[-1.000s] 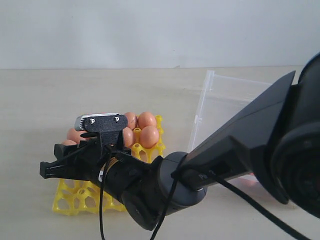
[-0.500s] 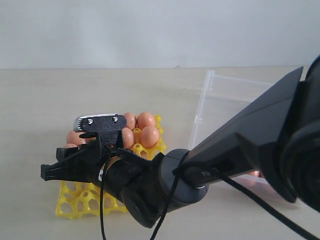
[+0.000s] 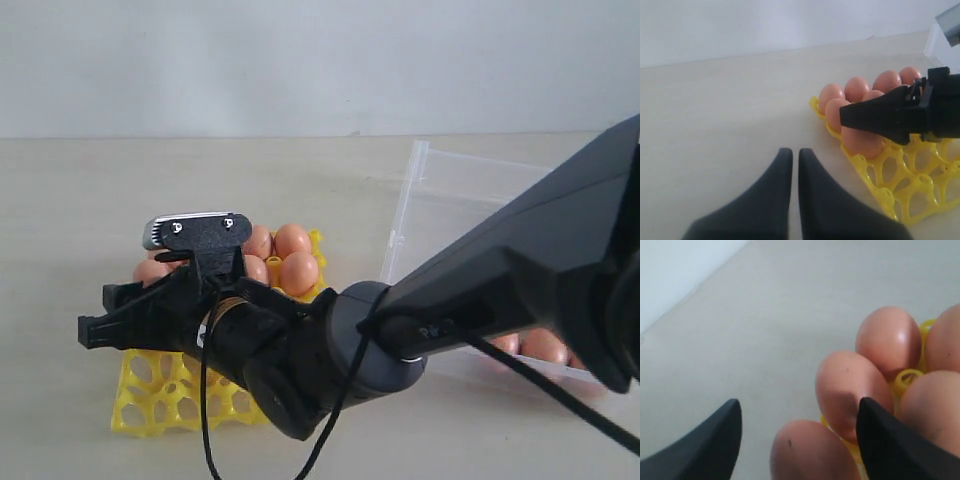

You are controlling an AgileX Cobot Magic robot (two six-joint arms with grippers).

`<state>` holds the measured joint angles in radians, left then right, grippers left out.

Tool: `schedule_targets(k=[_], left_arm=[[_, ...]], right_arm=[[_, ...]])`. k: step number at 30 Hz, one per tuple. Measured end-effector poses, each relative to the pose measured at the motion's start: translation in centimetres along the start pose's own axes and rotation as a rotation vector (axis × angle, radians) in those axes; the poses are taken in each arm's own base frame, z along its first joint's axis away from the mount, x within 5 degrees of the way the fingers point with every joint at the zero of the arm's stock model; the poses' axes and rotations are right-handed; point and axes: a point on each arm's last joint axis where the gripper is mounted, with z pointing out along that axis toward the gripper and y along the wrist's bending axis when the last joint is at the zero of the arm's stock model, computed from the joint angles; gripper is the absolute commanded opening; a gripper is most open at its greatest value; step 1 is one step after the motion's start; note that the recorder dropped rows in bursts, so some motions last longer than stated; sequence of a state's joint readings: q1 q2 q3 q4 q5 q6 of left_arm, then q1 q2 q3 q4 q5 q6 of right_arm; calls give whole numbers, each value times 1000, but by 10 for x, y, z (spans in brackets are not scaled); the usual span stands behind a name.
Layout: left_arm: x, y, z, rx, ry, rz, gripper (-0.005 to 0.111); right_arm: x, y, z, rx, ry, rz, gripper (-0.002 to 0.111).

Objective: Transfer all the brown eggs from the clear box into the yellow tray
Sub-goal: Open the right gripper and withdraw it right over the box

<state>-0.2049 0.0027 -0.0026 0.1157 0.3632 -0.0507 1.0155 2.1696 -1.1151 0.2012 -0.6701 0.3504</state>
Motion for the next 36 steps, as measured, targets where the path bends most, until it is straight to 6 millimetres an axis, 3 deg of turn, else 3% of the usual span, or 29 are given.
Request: schedule_targets(k=[5,8,10,13,18,22,26,31,34,36], left_arm=[[0,0,0,0,0,0,4],[0,0,0,0,0,0,4],[0,0,0,0,0,0,4],[0,0,0,0,0,0,4],[0,0,0,0,0,0,4],[0,0,0,0,0,0,4],[0,0,0,0,0,0,4],[0,0,0,0,0,0,4],[0,0,0,0,0,0,4],[0,0,0,0,0,0,4]], right_arm=[[-13,-1,-10,-5,-36,0,56],[-31,-3,-27,-29,-108,-23,50],[-47,1,-46,-74,-187,-77,35],[-60,12,-75,-168,-273,-187,-1],[-41,13,-98,-253,-212,-386,0],[-22,5,-101,-232,-75,-470,0],[-17,2,-102,-212,-12,-550,0],[-26,-5,-121,-116,-107,-769,0],[-32,-18,-141,42,-224,-1002,0],[-32,-28,-151,165,-267,-1067,0]])
